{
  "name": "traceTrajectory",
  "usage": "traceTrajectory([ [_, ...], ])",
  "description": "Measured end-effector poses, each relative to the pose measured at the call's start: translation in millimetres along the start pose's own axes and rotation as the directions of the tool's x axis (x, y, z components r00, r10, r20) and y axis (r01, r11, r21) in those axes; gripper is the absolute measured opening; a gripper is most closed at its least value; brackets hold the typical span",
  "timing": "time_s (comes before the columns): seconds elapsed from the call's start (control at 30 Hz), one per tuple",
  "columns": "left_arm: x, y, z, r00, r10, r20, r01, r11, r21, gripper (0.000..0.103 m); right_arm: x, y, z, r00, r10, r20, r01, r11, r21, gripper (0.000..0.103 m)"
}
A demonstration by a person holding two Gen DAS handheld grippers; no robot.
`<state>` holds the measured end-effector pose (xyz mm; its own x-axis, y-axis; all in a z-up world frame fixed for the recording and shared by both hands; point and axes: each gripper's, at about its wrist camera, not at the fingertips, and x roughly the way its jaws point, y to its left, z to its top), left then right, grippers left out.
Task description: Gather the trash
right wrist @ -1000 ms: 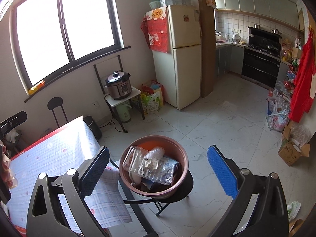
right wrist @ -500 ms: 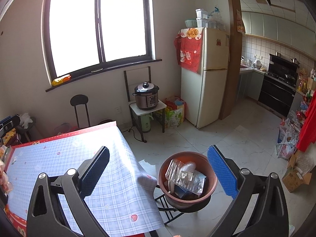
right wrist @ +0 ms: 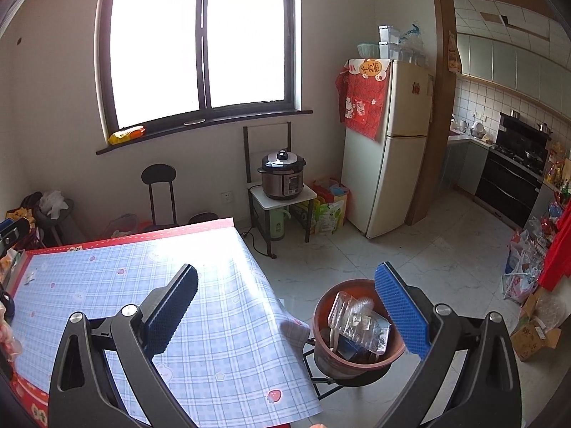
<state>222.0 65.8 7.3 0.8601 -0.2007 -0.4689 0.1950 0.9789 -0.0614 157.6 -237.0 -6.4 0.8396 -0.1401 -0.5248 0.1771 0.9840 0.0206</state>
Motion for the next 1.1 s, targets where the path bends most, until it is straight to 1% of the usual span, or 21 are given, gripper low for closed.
traceTrajectory([
  [0.23, 4.8, 4.8, 0.1, 1.0, 0.008, -0.02, -0.008, 1.0, -0.006, 0.097, 4.1, 7.1, 2.1, 1.0, -0.007, -0.008, 0.007, 1.0, -0.002, 0.098],
  [0.73, 4.8, 2.5, 1.3, 1.0, -0.015, -0.022, 0.015, 1.0, -0.002, 0.097, 0.5, 7.6, 3.0, 1.0, -0.021, 0.008, 0.021, 1.0, 0.004, 0.098],
  [1.1, 6.7, 1.8, 1.6, 1.0, -0.009, -0.028, 0.01, 1.0, 0.007, 0.097, 2.4, 8.1, 2.4, 1.0, -0.014, 0.005, 0.014, 1.0, 0.003, 0.098],
])
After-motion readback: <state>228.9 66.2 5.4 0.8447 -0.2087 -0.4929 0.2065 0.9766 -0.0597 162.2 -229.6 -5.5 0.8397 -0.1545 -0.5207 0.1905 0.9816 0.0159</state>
